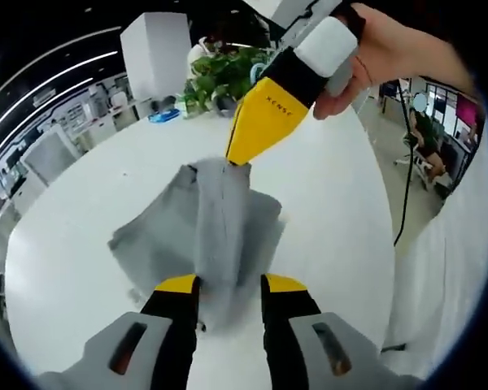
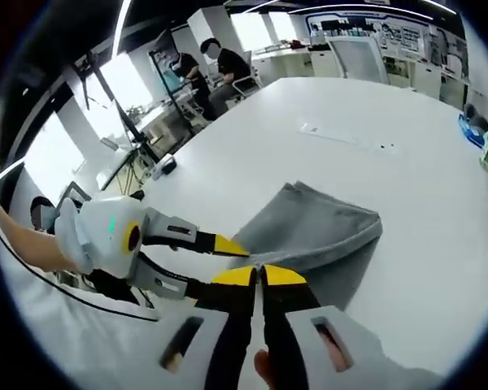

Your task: Fold the towel on the table until its edges align and the towel forms a compact rectangular stack.

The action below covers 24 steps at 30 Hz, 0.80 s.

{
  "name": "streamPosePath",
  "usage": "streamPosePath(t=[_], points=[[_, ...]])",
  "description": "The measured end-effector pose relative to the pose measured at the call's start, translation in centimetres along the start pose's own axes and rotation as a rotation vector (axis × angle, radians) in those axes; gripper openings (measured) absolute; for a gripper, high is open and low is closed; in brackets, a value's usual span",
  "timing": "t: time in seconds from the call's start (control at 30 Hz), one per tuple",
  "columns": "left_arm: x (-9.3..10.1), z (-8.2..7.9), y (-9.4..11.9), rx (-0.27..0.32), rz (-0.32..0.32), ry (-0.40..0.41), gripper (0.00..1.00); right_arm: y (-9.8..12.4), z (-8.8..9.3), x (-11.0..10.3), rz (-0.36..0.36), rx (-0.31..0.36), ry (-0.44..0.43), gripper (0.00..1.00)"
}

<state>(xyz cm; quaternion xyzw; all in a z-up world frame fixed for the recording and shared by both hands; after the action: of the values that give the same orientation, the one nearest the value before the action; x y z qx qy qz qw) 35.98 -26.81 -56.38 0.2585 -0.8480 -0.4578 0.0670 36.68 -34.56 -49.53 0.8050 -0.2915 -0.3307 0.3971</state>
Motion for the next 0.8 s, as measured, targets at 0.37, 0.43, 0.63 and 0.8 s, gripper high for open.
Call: streamPosePath(t=[0.37,0.43,0.63,0.8], points=[[-3.5,-1.7,-0.1,0.029,-0.061,-0.001,0.20,0.0,-2.0,0.5,0.013,0.021,0.018,0.00],[-4.1,-1.8,-0.1,0.032,-0.053,0.022,0.18,-0.2,-2.3,0.6,0.016,0.026,0.021,0.00],[-5.3,-1.9,-0.6,0.033,-0.028,0.063,0.10,-1.0,-3.2,1.1,0.020,0.035,0.028,0.01],[-6.1,-1.5,-1.4,0.018,-0.020,0.108,0.09,-1.1,-3.6,1.8,0.029,0.052,0.028,0.01]])
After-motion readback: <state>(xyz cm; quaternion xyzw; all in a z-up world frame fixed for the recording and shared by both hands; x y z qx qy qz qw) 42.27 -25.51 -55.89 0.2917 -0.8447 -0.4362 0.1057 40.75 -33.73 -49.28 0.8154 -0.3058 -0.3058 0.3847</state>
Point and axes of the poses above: the point that each gripper's makers call its tool centre point, and the gripper's own axes: y roughly backward along the fingers, x roughly to its right, z roughly out of its underside, the point moved 4 cm from there along y, roughly backward along the fingers, and after that the axes turned 13 degrees about -x, right-handed, at the moved point
